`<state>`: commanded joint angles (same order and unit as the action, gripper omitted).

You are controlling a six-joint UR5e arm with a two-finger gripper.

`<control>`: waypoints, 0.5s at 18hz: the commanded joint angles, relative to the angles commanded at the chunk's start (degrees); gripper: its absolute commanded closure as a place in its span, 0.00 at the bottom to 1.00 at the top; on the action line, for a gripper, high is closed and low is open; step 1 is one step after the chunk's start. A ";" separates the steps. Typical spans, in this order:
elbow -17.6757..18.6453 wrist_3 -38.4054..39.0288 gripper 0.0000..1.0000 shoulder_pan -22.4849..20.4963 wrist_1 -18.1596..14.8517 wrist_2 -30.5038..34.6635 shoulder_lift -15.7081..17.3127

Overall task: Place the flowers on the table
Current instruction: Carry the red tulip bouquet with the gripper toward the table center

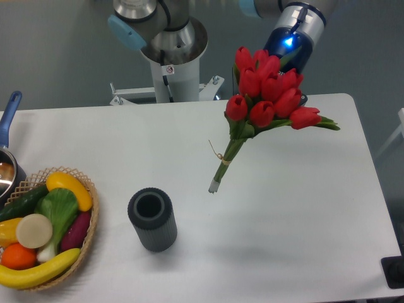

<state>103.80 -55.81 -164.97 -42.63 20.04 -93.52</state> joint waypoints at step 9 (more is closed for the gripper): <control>-0.44 0.00 0.67 0.17 -0.09 4.39 0.53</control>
<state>103.36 -55.81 -164.80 -42.72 24.43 -92.99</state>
